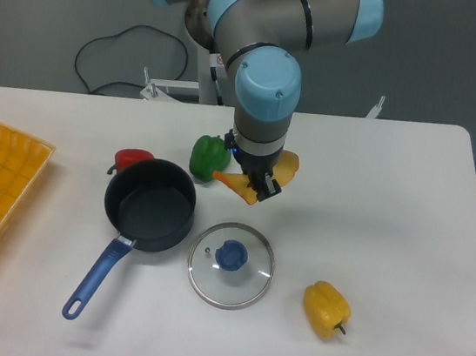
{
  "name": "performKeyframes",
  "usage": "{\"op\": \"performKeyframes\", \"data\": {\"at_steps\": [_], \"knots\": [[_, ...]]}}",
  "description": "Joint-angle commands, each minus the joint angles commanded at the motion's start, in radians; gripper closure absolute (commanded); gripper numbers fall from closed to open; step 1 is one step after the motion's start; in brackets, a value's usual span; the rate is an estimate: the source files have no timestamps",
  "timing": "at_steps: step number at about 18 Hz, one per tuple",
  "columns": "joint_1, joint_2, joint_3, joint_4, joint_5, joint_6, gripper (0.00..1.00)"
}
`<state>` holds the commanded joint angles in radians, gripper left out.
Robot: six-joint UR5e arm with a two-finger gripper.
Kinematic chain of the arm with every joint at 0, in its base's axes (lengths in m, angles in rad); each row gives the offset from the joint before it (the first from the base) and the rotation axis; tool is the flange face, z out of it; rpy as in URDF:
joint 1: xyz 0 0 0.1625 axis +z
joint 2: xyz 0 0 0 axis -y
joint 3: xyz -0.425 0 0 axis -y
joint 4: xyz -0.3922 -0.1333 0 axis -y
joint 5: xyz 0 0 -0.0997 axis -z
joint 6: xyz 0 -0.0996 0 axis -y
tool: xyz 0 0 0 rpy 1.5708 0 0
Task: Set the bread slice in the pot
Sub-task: 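Hold the yellow bread slice in the gripper and start moving toward the saucepan, then carry the bread slice over the dark blue saucepan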
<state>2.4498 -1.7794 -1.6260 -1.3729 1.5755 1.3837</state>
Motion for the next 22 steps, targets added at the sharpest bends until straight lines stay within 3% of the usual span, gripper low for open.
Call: {"op": "performKeyframes", "data": {"at_steps": [10,16,22], "knots": [[-0.012,0.005,0.005,0.002,-0.006,-0.063,0.97],[-0.119,-0.003,0.005,0.024,-0.009,-0.234,0.97],[-0.173,-0.005,-0.011,0.029,-0.008,-0.302,0.96]]}}
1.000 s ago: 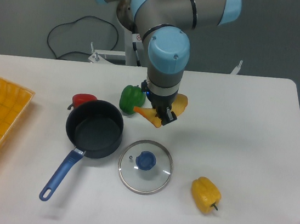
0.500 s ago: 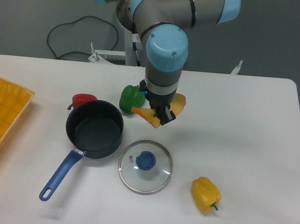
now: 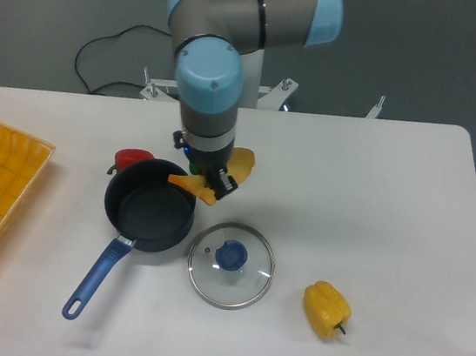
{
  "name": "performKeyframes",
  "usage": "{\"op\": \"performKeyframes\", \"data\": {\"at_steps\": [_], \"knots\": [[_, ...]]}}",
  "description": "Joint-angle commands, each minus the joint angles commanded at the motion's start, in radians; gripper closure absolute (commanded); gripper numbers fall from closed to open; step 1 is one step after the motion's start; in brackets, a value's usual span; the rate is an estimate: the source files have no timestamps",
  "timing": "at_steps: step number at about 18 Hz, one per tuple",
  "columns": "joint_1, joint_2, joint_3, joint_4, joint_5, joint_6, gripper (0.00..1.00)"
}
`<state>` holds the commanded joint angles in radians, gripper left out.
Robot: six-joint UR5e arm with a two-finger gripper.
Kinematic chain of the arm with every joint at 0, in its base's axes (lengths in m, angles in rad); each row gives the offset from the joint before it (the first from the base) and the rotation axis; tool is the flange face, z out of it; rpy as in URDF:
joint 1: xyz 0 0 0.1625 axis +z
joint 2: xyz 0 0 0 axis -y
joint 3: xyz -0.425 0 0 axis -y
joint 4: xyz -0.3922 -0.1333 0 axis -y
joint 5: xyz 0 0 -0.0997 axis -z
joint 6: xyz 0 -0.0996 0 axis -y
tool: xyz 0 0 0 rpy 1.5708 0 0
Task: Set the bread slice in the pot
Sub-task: 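Carry the bread slice over the dark blue saucepan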
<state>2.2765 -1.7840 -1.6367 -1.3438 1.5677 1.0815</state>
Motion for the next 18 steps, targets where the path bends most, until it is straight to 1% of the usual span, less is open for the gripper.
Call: {"op": "performKeyframes", "data": {"at_steps": [1,3,5,7,12,18], "knots": [[-0.003,-0.002,-0.002,0.0,0.0,-0.018,0.96],[-0.037,-0.018,-0.002,0.012,0.0,-0.07,0.95],[-0.064,-0.047,-0.005,0.075,0.002,-0.116,0.94],[-0.093,-0.077,-0.011,0.115,0.006,-0.152,0.93],[-0.124,-0.109,-0.011,0.121,0.012,-0.163,0.93],[-0.143,-0.132,-0.011,0.12,0.018,-0.166,0.91]]}}
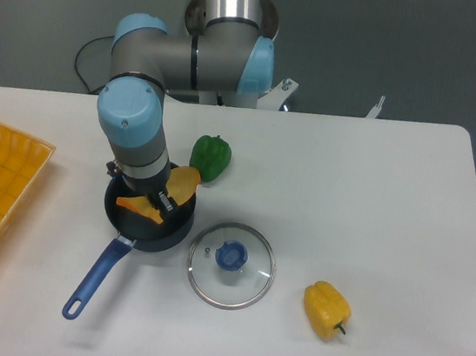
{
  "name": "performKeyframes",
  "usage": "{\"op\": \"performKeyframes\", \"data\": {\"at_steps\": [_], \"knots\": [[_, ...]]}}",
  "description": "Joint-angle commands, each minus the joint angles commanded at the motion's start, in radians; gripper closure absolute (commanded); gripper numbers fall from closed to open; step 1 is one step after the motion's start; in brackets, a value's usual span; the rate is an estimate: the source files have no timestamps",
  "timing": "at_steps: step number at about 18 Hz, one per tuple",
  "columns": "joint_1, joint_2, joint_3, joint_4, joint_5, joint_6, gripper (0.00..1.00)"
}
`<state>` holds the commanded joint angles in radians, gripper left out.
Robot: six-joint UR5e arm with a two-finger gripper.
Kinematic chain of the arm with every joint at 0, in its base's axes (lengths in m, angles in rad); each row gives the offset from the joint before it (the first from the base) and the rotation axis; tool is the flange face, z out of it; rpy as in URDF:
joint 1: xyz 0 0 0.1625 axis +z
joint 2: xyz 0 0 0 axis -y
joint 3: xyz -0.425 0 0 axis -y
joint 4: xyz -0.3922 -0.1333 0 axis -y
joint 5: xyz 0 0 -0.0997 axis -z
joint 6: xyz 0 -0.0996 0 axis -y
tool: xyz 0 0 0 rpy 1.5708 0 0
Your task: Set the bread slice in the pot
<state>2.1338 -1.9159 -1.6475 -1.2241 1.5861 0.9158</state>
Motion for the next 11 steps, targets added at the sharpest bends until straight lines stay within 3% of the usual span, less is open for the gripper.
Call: {"op": "performKeyframes", "data": {"at_steps": [11], "knots": [[-0.023,-0.034,0.0,0.002,0.029,-0.028,0.88]]}}
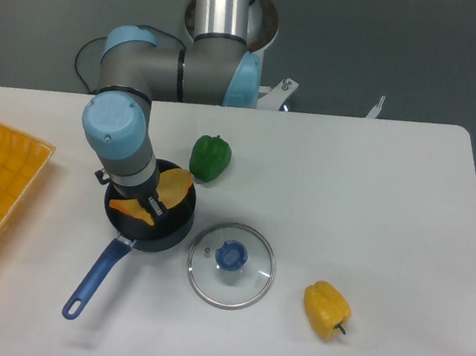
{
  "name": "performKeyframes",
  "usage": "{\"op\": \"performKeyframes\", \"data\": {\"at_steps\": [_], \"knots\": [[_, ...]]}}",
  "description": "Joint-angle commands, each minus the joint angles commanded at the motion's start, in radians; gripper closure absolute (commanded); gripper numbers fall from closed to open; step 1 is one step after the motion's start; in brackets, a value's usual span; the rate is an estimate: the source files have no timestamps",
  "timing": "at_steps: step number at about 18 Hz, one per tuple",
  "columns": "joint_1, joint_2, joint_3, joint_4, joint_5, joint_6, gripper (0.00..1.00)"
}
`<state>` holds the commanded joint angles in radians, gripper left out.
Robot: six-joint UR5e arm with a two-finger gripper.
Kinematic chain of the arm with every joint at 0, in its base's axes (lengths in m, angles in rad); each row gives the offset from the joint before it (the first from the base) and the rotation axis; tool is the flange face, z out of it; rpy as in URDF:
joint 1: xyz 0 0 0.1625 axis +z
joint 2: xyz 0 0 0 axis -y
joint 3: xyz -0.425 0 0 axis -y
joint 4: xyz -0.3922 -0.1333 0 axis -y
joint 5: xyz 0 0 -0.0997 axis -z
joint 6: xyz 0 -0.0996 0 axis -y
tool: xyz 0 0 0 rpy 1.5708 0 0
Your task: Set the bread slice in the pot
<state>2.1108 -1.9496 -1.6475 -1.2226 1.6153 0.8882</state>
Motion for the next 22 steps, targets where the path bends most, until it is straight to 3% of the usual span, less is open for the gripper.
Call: {"op": "performKeyframes", "data": {"at_steps": [3,6,7,9,10,22], "knots": [[-0.014,-0.009,0.0,0.002,-0.002,-0.017,0.87],[-0.015,-0.012,0.0,0.002,-0.002,-0.017,0.79],[-0.015,-0.012,0.0,0.002,0.0,-0.015,0.66],[-0.015,-0.014,0.002,0.002,0.002,-0.011,0.12],[-0.015,-0.018,0.002,0.002,0.017,-0.012,0.0],[-0.025,-0.022,0.011,-0.002,0.054,-0.017,0.0]]}}
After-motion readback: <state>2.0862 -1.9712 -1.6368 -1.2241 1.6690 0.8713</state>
